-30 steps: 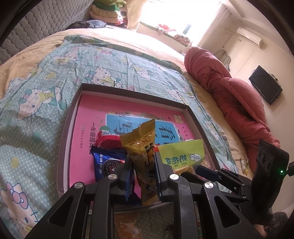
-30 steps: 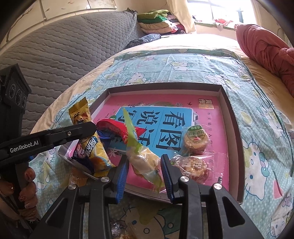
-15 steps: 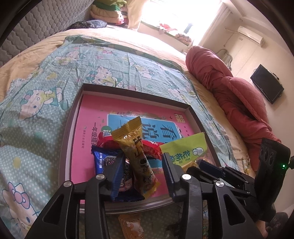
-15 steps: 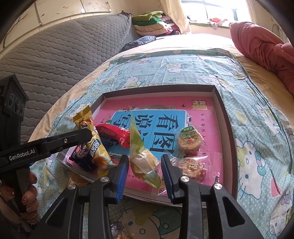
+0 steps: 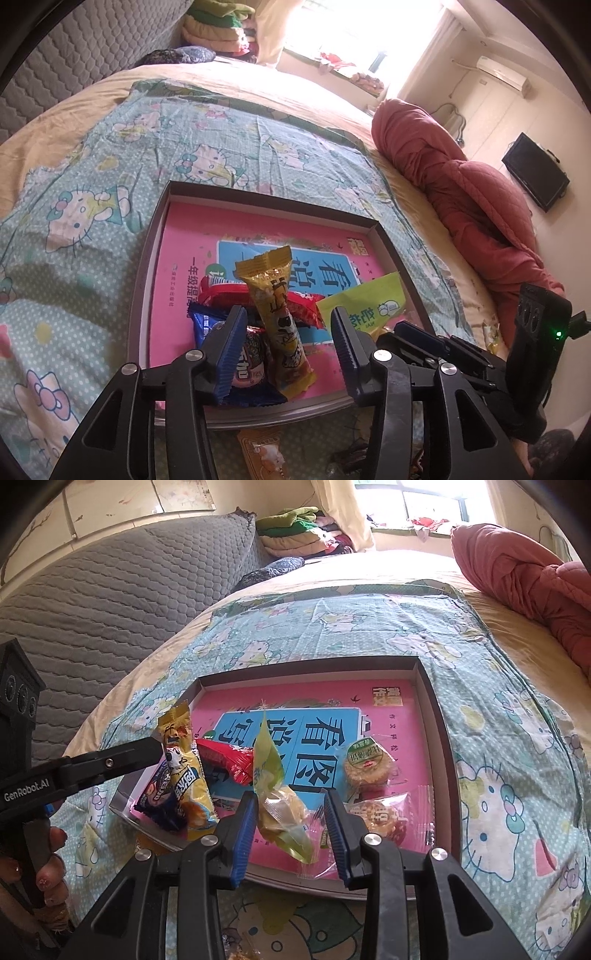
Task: Organize snacks
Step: 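Lower the green milk-tea pack into the tray and open the right gripper, then move both grippers back toward the remaining snacks beside the tray, then grasp the dark chocolate cake pack with the left gripper while the right gripper grasps the green-label bread pack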
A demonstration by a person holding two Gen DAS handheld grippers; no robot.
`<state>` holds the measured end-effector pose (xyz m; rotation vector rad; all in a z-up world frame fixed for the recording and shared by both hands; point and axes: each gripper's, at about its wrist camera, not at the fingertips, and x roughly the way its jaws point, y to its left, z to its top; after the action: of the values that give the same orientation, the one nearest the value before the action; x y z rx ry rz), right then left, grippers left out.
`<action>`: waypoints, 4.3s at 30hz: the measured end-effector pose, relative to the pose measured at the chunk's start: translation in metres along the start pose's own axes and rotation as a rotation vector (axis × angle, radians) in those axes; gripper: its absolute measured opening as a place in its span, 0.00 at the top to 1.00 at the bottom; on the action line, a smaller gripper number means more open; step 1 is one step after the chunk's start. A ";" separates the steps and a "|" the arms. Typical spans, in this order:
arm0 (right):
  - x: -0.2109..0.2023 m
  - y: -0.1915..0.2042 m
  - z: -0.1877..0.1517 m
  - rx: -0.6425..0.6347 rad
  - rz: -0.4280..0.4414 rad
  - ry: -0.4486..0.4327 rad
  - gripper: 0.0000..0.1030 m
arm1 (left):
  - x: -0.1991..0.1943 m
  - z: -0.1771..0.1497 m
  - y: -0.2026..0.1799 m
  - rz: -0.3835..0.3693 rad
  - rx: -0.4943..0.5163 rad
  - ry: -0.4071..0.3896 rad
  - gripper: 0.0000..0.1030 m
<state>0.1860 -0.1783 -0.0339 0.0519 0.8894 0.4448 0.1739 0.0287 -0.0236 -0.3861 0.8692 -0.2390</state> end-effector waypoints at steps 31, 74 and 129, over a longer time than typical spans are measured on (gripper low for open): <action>-0.034 -0.007 0.011 0.029 0.003 -0.095 0.50 | -0.033 0.002 -0.023 0.074 0.100 -0.039 0.32; -0.108 0.012 -0.013 -0.081 0.014 -0.153 0.38 | -0.049 -0.038 -0.049 0.041 0.203 0.067 0.30; -0.045 0.051 -0.096 -0.424 0.032 0.245 0.24 | 0.030 -0.093 -0.060 -0.075 0.156 0.381 0.45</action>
<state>0.0706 -0.1628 -0.0499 -0.3847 1.0177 0.6713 0.1169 -0.0580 -0.0729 -0.2296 1.2020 -0.4565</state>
